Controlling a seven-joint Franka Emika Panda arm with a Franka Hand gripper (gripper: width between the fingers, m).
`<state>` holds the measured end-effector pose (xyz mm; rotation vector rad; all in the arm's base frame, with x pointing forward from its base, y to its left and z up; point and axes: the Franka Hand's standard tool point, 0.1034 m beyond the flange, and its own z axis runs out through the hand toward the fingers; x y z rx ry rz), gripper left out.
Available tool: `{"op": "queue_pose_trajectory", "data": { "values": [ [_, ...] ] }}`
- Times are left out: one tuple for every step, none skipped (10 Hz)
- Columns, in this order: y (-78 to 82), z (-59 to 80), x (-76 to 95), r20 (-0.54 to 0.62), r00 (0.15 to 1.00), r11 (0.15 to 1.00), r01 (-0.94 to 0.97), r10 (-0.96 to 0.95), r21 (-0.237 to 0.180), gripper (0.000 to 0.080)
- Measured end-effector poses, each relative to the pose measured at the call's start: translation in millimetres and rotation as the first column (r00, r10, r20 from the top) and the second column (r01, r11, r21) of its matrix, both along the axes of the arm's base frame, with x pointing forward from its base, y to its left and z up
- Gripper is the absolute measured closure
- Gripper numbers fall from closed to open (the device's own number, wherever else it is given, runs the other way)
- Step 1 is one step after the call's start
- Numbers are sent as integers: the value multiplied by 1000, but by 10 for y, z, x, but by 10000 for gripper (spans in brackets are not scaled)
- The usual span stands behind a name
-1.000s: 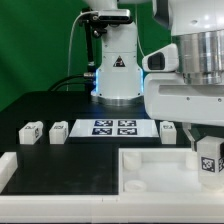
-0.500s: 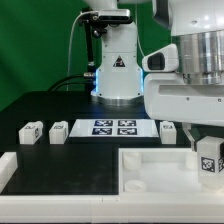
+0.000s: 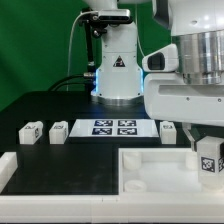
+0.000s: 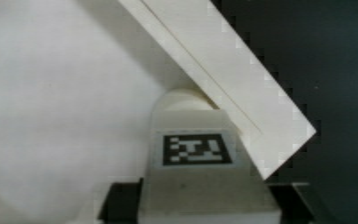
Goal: Assemble one leg
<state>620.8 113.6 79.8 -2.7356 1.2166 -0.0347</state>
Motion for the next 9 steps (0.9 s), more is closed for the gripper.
{"op": "queue_pose_trajectory", "data": {
  "values": [
    [32,3,-15,-41,980,981,194,-193,18,506],
    [45,6,-14,-67,939,940,339,-336,38,506],
    [91,13,-10,-125,820,820,568,-558,70,506],
    [118,5,15,-165,698,695,714,-697,86,506],
    [123,-11,33,-181,623,619,781,-761,89,506],
    [129,-14,30,-178,626,622,778,-759,87,506],
    [127,-16,29,-171,652,647,757,-739,89,506],
    [130,-18,27,-167,668,663,743,-725,92,506],
    [123,-40,18,-153,719,714,694,-678,94,396]
  ]
}}
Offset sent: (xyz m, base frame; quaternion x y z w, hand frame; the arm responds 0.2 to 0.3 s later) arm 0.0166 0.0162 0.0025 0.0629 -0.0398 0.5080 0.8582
